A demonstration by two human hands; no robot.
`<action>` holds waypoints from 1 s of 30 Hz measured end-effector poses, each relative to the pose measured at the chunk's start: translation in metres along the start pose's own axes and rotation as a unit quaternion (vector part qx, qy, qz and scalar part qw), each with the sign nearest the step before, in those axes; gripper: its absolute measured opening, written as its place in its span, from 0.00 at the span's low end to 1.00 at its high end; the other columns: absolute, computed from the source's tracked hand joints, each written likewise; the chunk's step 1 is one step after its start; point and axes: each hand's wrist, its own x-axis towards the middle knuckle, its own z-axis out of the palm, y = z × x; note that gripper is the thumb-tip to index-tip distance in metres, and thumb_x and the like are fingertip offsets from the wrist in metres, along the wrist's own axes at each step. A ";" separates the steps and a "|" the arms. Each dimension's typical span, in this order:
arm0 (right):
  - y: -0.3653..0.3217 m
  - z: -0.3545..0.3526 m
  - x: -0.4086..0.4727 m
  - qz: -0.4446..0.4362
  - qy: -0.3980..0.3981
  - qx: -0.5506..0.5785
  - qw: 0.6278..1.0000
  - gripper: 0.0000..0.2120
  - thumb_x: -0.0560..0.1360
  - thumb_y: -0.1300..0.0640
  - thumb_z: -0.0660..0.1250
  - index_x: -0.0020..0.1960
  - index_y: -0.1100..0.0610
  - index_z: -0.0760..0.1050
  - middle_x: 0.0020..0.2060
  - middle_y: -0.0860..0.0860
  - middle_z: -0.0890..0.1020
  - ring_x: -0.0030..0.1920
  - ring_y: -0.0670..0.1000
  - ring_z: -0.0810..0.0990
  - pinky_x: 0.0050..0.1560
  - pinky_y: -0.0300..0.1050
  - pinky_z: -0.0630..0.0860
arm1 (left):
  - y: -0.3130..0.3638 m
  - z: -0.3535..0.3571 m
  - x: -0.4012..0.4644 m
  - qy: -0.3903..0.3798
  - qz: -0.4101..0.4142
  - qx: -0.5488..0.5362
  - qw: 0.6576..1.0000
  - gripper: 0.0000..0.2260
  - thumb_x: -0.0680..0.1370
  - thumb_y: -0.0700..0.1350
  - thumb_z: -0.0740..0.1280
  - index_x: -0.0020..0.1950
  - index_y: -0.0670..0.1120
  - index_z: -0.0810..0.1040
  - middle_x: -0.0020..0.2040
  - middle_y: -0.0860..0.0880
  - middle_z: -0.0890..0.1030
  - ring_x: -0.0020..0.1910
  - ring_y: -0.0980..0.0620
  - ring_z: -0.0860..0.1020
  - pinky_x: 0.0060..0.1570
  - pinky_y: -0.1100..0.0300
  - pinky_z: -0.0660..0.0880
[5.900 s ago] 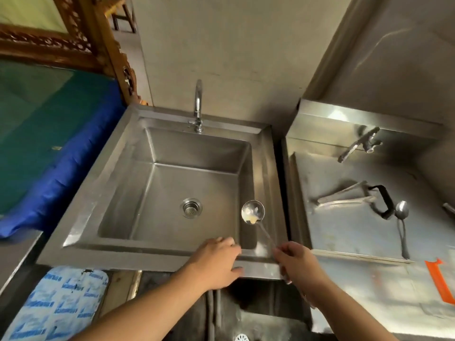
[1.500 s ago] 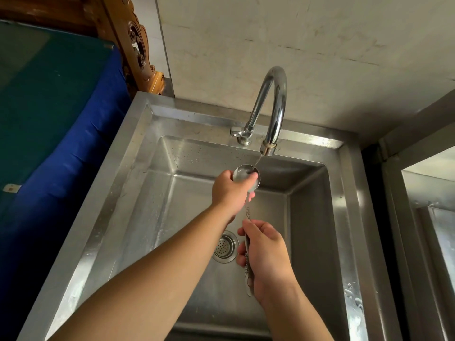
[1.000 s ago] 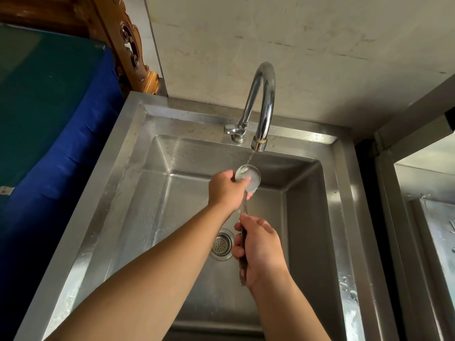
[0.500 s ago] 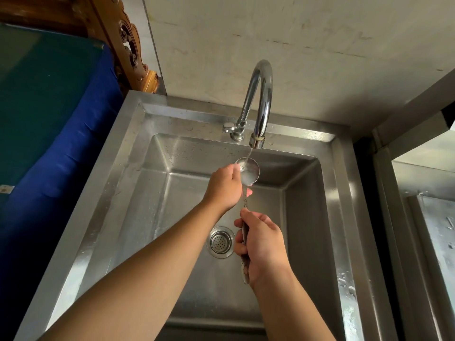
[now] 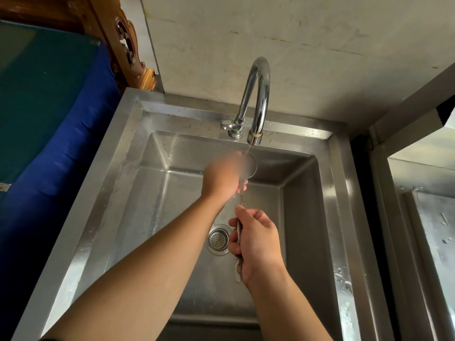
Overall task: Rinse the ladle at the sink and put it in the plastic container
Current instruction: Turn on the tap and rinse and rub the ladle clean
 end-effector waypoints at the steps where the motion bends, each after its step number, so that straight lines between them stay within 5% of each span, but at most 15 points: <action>1: 0.000 0.000 0.000 0.001 0.002 0.000 1.000 0.08 0.79 0.60 0.66 0.42 0.61 0.72 0.30 0.55 0.77 0.17 0.45 0.68 0.17 0.35 0.60 | 0.000 -0.001 0.001 -0.004 -0.005 0.003 1.000 0.28 0.80 0.64 0.60 0.26 0.48 0.76 0.23 0.48 0.82 0.23 0.50 0.82 0.25 0.60 0.77; 6: 0.004 -0.002 -0.001 0.015 0.004 0.004 1.000 0.09 0.79 0.61 0.67 0.42 0.60 0.71 0.25 0.52 0.76 0.17 0.45 0.68 0.17 0.35 0.59 | -0.002 -0.004 0.009 0.001 -0.048 0.049 0.998 0.23 0.68 0.62 0.77 0.31 0.43 0.78 0.25 0.42 0.83 0.20 0.50 0.80 0.25 0.57 0.79; 11: 0.002 -0.001 0.004 0.025 0.003 0.013 1.000 0.07 0.79 0.61 0.67 0.43 0.60 0.71 0.26 0.54 0.76 0.17 0.45 0.68 0.16 0.35 0.59 | -0.005 -0.010 0.009 -0.043 -0.069 0.071 0.994 0.20 0.64 0.55 0.82 0.40 0.39 0.83 0.31 0.41 0.86 0.24 0.51 0.82 0.30 0.58 0.79; 15: 0.001 -0.003 0.008 0.027 0.001 0.008 1.000 0.07 0.78 0.62 0.68 0.44 0.61 0.71 0.29 0.55 0.76 0.17 0.46 0.68 0.16 0.34 0.60 | -0.012 -0.014 0.010 -0.087 -0.073 0.031 0.993 0.09 0.73 0.46 0.75 0.45 0.39 0.84 0.32 0.44 0.87 0.31 0.48 0.86 0.36 0.55 0.84; 19: 0.001 -0.005 0.012 0.023 -0.001 -0.021 1.000 0.08 0.77 0.60 0.69 0.42 0.60 0.72 0.28 0.54 0.78 0.18 0.46 0.68 0.17 0.34 0.60 | -0.016 -0.020 0.012 -0.131 -0.076 -0.012 0.988 0.14 0.81 0.50 0.62 0.50 0.40 0.79 0.38 0.39 0.88 0.40 0.36 0.87 0.50 0.42 0.84; 24: 0.001 -0.006 0.010 0.020 -0.002 -0.041 0.999 0.09 0.77 0.58 0.69 0.41 0.59 0.72 0.23 0.50 0.78 0.17 0.47 0.66 0.18 0.35 0.59 | -0.016 -0.019 0.011 -0.133 -0.067 -0.015 0.989 0.21 0.84 0.58 0.54 0.48 0.44 0.77 0.36 0.41 0.87 0.37 0.35 0.86 0.41 0.49 0.85; 30: 0.003 -0.004 0.003 0.010 0.010 -0.067 0.998 0.09 0.77 0.57 0.68 0.41 0.59 0.72 0.30 0.55 0.77 0.16 0.45 0.66 0.17 0.33 0.59 | -0.007 -0.013 0.009 -0.060 -0.069 0.040 0.995 0.30 0.80 0.65 0.59 0.35 0.41 0.80 0.24 0.44 0.83 0.21 0.48 0.82 0.24 0.62 0.77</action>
